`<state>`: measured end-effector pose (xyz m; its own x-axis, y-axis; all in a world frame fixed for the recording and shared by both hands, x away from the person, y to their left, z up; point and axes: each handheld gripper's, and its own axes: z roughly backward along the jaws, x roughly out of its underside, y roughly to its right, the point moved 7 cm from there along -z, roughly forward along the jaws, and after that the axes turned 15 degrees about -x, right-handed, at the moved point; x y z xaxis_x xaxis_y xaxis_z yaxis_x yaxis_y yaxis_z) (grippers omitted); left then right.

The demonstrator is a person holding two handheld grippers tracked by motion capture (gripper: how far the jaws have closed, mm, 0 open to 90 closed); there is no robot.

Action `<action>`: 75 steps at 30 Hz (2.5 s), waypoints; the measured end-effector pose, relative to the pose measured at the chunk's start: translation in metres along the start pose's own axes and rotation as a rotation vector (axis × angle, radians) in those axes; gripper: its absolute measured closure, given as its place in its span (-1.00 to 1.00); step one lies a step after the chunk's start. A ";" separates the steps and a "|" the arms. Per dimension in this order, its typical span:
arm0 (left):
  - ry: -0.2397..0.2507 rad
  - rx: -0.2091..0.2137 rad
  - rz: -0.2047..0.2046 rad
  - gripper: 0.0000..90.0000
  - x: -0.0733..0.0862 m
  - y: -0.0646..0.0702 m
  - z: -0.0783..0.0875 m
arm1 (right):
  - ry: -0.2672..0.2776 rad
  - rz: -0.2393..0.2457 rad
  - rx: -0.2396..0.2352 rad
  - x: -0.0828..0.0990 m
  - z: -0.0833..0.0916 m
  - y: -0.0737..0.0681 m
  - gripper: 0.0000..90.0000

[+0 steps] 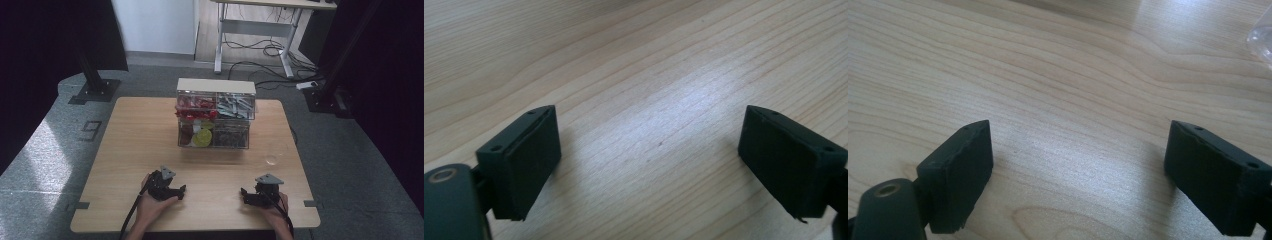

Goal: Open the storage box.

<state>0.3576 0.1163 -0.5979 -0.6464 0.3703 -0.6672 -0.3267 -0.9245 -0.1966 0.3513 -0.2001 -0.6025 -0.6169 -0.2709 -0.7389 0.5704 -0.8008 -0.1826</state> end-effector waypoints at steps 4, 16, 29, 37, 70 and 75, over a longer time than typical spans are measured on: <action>0.007 -0.030 0.002 -0.68 0.001 -0.005 0.002 | 0.004 -0.007 0.006 0.000 0.000 0.001 -0.71; 0.032 -0.032 0.036 -0.62 0.002 -0.015 0.012 | 0.008 -0.014 0.015 -0.001 0.001 0.003 -0.69; 0.059 -0.040 0.049 -0.35 0.001 -0.019 0.022 | 0.012 -0.020 0.022 -0.001 0.001 0.004 -0.65; 0.115 -0.046 0.077 -0.18 -0.005 -0.023 0.036 | 0.015 -0.021 0.025 -0.001 0.001 0.004 -0.64; 0.248 0.116 0.073 0.88 -0.039 -0.014 0.069 | 0.020 -0.025 0.032 -0.001 0.002 0.005 -0.58; 0.235 0.116 0.070 0.96 -0.045 -0.011 0.067 | 0.021 -0.026 0.033 -0.001 0.002 0.005 -0.57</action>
<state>0.3441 0.1161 -0.5176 -0.4965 0.2616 -0.8277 -0.3718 -0.9257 -0.0695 0.3540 -0.2044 -0.6013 -0.6198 -0.2390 -0.7474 0.5361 -0.8246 -0.1809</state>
